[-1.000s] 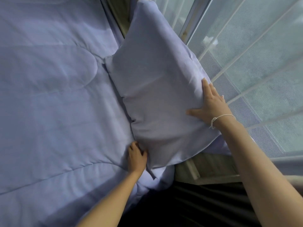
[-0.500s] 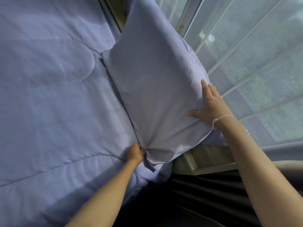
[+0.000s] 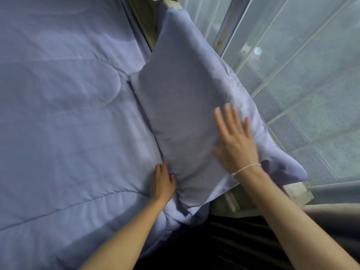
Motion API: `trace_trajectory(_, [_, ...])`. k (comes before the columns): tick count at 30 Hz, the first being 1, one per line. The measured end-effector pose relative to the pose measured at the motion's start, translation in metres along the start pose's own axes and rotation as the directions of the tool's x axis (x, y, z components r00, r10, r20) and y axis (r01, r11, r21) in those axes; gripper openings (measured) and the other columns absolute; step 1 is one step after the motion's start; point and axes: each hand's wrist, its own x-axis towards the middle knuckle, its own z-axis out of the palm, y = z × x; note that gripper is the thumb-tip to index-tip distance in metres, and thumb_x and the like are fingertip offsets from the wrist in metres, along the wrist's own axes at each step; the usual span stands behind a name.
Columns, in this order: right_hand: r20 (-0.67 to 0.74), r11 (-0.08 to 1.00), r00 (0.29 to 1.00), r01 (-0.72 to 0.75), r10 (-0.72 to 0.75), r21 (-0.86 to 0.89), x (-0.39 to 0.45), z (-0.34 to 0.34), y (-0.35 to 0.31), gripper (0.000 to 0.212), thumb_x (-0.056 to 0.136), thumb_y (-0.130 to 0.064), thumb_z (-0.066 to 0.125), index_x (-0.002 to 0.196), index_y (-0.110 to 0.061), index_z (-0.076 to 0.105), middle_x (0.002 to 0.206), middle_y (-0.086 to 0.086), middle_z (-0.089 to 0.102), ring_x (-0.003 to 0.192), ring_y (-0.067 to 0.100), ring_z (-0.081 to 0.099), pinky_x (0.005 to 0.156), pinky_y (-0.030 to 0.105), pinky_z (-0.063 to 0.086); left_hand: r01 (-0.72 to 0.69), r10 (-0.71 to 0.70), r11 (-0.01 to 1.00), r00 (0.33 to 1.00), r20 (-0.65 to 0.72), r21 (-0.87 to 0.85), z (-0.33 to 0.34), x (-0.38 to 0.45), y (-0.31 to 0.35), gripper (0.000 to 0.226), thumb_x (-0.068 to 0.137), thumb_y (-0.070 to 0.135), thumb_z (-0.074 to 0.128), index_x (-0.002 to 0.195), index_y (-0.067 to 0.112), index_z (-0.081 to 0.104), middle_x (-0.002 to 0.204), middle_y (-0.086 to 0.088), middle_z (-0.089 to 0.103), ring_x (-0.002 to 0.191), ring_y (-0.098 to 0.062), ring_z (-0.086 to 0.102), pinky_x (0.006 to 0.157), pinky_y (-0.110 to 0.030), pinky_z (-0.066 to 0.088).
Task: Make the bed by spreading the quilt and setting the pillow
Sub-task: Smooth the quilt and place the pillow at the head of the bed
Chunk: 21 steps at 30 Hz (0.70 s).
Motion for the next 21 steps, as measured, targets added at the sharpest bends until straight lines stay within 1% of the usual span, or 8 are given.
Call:
trace_trajectory(1, [0.000,0.997,0.997,0.078,-0.079,-0.006,-0.004,0.014,-0.010,0.092,0.068,-0.014,0.063,0.150,-0.012,0.021,0.156,0.014,0.020,0.145,0.031,0.020,0.114,0.053,0.017,-0.107,0.106,0.993,0.994,0.024,0.056,-0.003,0.009,0.005,0.063,0.084,0.018,0.058,0.141,0.010,0.034,0.145,-0.016,0.036,0.129,-0.033,0.041,0.103,-0.042,0.039])
trace_trajectory(3, [0.054,0.974,0.976,0.217,-0.213,-0.071,-0.015,0.049,-0.017,0.079,0.073,-0.010,0.061,0.146,-0.009,0.032,0.153,0.016,0.030,0.141,0.032,0.029,0.117,0.049,0.012,-0.262,0.236,0.947,0.960,0.152,0.185,-0.009,0.027,0.016,0.084,0.083,0.016,0.054,0.151,0.014,0.005,0.159,-0.013,0.007,0.144,-0.030,0.018,0.115,-0.041,0.025])
trace_trajectory(5, [0.131,0.934,0.945,0.320,-0.301,-0.161,-0.032,0.080,-0.009,0.062,0.077,-0.008,0.061,0.137,-0.005,0.046,0.145,0.017,0.042,0.136,0.032,0.039,0.120,0.047,0.000,-0.329,0.251,0.898,0.929,0.273,0.291,-0.013,0.044,0.018,0.092,0.082,0.015,0.052,0.150,0.020,-0.010,0.160,-0.008,-0.008,0.146,-0.030,0.009,0.116,-0.043,0.023])
trace_trajectory(7, [0.193,0.898,0.918,0.384,-0.346,-0.214,-0.052,0.098,0.000,0.049,0.082,-0.008,0.051,0.131,-0.004,0.054,0.142,0.017,0.047,0.133,0.033,0.043,0.120,0.047,-0.002,-0.368,0.234,0.865,0.897,0.375,0.341,-0.017,0.053,0.012,0.097,0.081,0.018,0.054,0.149,0.022,-0.016,0.159,-0.006,-0.012,0.146,-0.030,0.007,0.115,-0.045,0.024])
trace_trajectory(12, [0.245,0.919,0.906,0.379,-0.344,-0.111,-0.106,0.111,-0.001,0.054,0.084,-0.012,0.043,0.137,-0.011,0.049,0.147,0.010,0.042,0.137,0.029,0.038,0.117,0.045,0.015,-0.425,0.170,0.786,0.847,0.504,0.449,-0.020,0.046,-0.011,0.097,0.083,0.022,0.052,0.146,0.024,-0.022,0.159,-0.006,-0.013,0.147,-0.025,0.002,0.116,-0.042,0.020])
trace_trajectory(16, [0.313,0.955,0.923,0.272,-0.223,-0.122,-0.120,0.103,-0.013,0.052,0.084,-0.017,0.040,0.135,-0.010,0.052,0.146,0.009,0.045,0.136,0.029,0.040,0.116,0.044,0.014,-0.479,0.111,0.713,0.799,0.591,0.512,-0.024,0.026,-0.019,0.096,0.083,0.024,0.052,0.148,0.022,-0.018,0.160,-0.005,-0.010,0.147,-0.025,-0.001,0.118,-0.045,0.012])
trace_trajectory(19, [0.398,0.968,0.909,0.201,-0.127,-0.151,-0.124,0.094,-0.027,0.052,0.082,-0.019,0.037,0.128,-0.007,0.057,0.139,0.010,0.052,0.131,0.029,0.047,0.115,0.044,0.011,-0.546,0.098,0.668,0.738,0.667,0.505,-0.034,0.018,-0.015,0.089,0.085,0.024,0.051,0.151,0.023,-0.009,0.160,-0.005,-0.004,0.147,-0.027,0.002,0.117,-0.043,0.014])
trace_trajectory(21, [0.427,0.968,0.903,0.155,-0.058,-0.196,-0.127,0.090,-0.037,0.049,0.076,-0.019,0.051,0.122,-0.005,0.062,0.132,0.011,0.059,0.125,0.028,0.053,0.114,0.043,0.010,-0.602,0.114,0.620,0.704,0.701,0.504,-0.046,0.014,-0.011,0.083,0.087,0.025,0.049,0.151,0.022,-0.003,0.160,-0.006,0.001,0.146,-0.029,0.004,0.117,-0.043,0.016])
